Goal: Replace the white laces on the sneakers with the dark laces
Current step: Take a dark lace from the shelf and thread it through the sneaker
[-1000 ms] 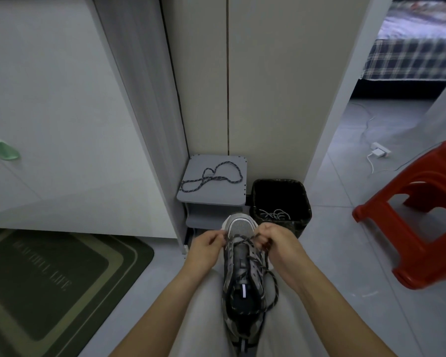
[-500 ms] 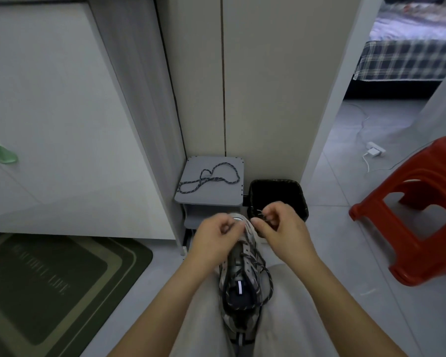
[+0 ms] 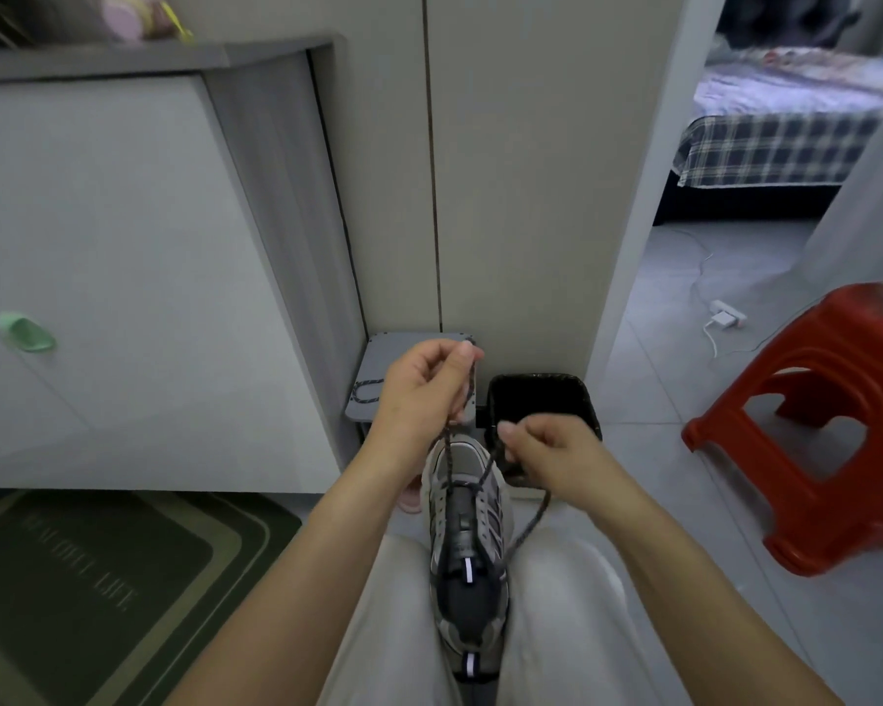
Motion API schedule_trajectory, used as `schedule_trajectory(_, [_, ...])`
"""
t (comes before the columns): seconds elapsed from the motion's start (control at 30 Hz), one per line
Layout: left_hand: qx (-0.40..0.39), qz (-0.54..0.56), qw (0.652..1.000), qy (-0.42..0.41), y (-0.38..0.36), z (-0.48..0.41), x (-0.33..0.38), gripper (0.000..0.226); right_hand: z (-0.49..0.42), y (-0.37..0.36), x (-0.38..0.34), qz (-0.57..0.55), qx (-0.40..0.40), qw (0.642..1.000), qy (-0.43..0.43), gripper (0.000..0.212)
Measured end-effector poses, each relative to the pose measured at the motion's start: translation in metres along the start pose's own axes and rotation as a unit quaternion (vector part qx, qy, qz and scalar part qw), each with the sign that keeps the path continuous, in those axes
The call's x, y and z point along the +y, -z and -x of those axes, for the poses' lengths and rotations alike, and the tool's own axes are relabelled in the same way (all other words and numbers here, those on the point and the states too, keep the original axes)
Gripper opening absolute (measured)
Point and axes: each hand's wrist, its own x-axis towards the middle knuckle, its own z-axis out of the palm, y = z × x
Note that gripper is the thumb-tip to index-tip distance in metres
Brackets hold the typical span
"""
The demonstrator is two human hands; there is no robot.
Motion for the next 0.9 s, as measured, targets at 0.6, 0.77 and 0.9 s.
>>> schedule_trajectory(0.6, [-0.012, 0.065, 0.994, -0.091, -0.018, -0.041, 0.095, 0.018, -0.007, 0.043, -0.13, -0.067, 0.159, 0.964, 0.202, 0.01])
schedule_trajectory(0.77, [-0.014, 0.091, 0.988, -0.12, -0.021, -0.05, 0.116, 0.018, -0.006, 0.048, -0.137, -0.091, 0.183, 0.955, 0.215, 0.006])
schedule_trajectory(0.9, [-0.01, 0.083, 0.987, -0.139, -0.023, -0.055, 0.127, 0.014, -0.007, 0.047, -0.141, -0.089, 0.172, 0.959, 0.207, 0.008])
